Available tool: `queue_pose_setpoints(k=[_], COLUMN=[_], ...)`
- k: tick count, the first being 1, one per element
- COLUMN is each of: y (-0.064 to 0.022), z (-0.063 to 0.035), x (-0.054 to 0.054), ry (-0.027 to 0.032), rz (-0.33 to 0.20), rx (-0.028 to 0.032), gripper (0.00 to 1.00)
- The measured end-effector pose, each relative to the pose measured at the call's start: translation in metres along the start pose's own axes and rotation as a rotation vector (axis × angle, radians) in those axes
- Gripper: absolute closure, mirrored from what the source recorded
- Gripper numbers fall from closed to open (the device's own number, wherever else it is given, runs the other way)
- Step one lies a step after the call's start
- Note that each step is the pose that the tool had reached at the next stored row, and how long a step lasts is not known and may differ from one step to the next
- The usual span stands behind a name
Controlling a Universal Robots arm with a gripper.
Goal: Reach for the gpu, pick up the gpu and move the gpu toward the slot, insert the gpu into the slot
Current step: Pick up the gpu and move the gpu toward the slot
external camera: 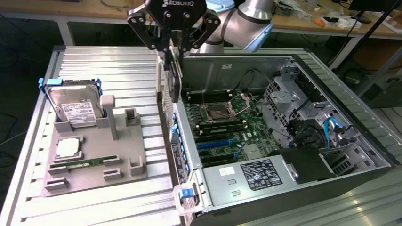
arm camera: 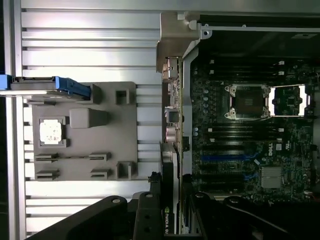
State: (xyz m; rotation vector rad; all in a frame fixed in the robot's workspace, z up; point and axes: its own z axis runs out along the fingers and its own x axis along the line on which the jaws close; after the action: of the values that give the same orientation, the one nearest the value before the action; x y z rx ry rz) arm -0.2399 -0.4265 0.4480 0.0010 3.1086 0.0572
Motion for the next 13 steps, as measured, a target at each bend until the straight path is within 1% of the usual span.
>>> queue_pose_setpoints(k=[3,13], y=[0.0,0.0], z=[-0.0001,0.0006], x=[-0.015,-0.061], ry=[0.0001,0.0], rz=[0.0,0.0], rx=[0.0001,0.0], gripper=[0.73,0.73])
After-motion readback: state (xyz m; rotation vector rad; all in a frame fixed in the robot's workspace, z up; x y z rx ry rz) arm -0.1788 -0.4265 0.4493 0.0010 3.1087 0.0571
